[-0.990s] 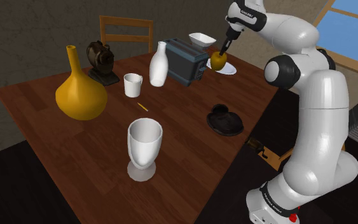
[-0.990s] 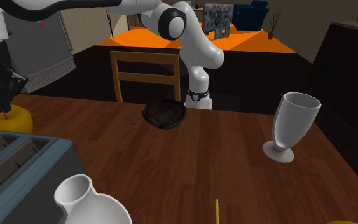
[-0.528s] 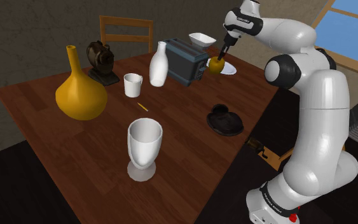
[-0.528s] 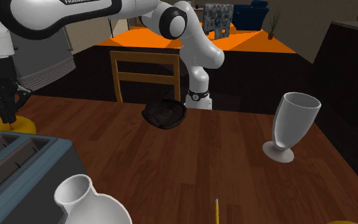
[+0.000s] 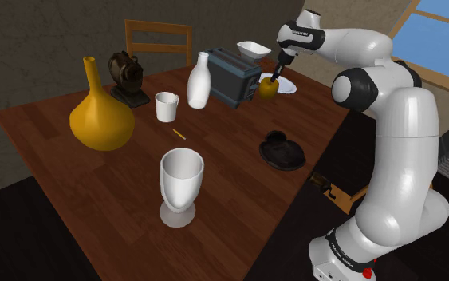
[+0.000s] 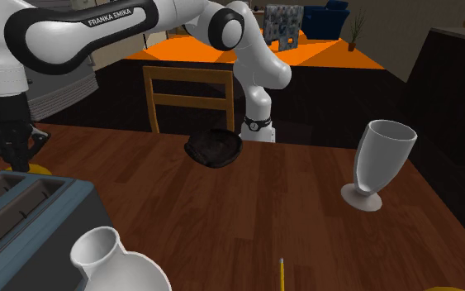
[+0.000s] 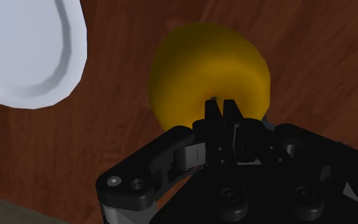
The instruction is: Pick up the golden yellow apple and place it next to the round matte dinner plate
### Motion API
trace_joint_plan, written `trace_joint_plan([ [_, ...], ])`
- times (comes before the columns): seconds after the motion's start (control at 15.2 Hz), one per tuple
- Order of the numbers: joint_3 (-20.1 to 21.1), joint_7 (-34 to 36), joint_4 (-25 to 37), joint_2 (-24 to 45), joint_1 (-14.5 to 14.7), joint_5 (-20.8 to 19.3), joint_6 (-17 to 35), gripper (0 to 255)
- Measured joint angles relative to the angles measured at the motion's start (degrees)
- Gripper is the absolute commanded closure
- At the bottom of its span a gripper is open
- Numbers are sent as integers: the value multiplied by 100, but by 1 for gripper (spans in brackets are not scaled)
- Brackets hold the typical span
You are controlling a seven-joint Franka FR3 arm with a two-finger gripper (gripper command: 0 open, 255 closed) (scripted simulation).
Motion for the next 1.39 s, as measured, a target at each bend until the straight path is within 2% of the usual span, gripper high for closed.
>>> trace_joint_plan([
  [0.33, 0, -7, -39, -7, 2, 2, 35, 255],
  [0.4, 0, -7, -40, -7, 2, 2, 36, 0],
  [0.79, 0, -7, -40, -9, 2, 2, 37, 0],
  [1.12, -39, 37, 151, -282, 7, -56, -413, 0],
  [1.39, -42, 34, 220, -280, -10, -57, -486, 0],
])
